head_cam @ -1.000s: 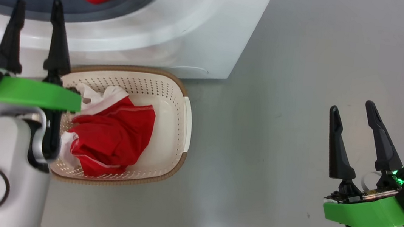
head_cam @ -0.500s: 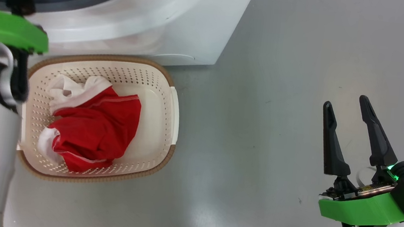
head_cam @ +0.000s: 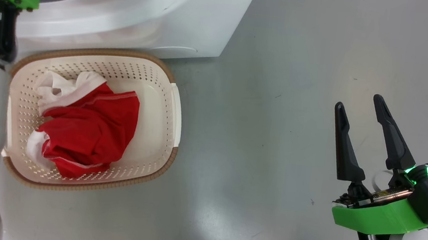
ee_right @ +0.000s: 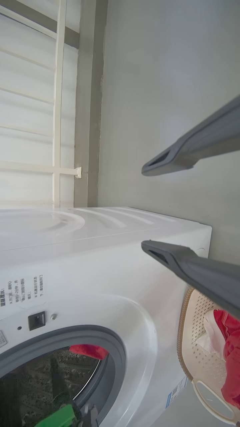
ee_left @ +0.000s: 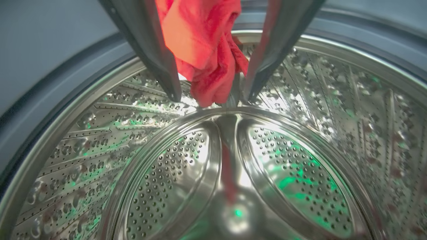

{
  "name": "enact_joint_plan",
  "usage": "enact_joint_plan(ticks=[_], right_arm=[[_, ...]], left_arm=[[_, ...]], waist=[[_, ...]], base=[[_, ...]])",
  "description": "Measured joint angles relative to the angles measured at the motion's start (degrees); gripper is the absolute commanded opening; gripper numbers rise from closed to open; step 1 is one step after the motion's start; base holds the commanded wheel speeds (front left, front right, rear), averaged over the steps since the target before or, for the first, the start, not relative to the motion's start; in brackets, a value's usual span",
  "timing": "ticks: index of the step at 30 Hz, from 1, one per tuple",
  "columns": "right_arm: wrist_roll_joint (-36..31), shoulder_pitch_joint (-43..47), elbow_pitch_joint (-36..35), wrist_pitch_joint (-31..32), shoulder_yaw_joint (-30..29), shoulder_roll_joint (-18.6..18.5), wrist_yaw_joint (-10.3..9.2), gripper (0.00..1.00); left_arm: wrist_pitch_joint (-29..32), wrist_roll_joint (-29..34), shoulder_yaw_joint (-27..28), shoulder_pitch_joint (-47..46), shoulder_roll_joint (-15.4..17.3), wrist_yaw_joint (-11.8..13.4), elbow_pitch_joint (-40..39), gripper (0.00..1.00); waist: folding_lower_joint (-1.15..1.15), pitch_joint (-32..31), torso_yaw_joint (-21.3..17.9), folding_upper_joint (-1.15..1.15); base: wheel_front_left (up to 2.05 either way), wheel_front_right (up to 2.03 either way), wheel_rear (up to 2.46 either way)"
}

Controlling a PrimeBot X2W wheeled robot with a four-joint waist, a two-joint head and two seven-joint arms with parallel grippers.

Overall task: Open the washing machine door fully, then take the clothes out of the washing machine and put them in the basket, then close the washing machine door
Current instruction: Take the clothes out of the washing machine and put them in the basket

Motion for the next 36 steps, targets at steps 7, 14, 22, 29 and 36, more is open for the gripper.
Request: enact_joint_plan(ticks=[7,14,22,29,36], right_arm=[[-0.1,-0.7,0.1,0.0,0.5,0.0,0.0,1.0],[-0.1,-0.7,0.7,0.0,1.7,0.0,0.0,1.0],[0.1,-0.7,1.4,0.0,2.4,0.0,0.0,1.0],[1.0,-0.9,1.7,0.0,3.4,0.0,0.01,1.0],[1.6,-1.7,2.0,0.0,3.5,0.0,0.01,1.0]], left_arm=[[7.9,-4.1,-1.2,-4.0,-1.1,-2.5,6.3,1.0],[14.7,-4.0,-4.0,-6.1,-0.3,-2.6,11.5,1.0],[20.4,-4.0,-5.7,-8.8,0.1,-3.0,15.9,1.0],[22.2,-2.9,-7.4,-9.4,1.1,-2.8,19.0,1.0],[23.0,-2.3,-9.0,-10.2,1.5,-2.8,19.9,0.42]], waist=[[0.0,0.4,-0.4,0.0],[0.0,0.4,-1.1,0.0],[0.0,0.1,-2.1,0.0],[0.0,-0.1,-3.4,0.0],[0.0,0.0,-4.0,0.0]], base=[[0.0,0.0,0.0],[0.0,0.0,0.0],[0.0,0.0,0.0],[0.0,0.0,0.0],[0.0,0.0,0.0]])
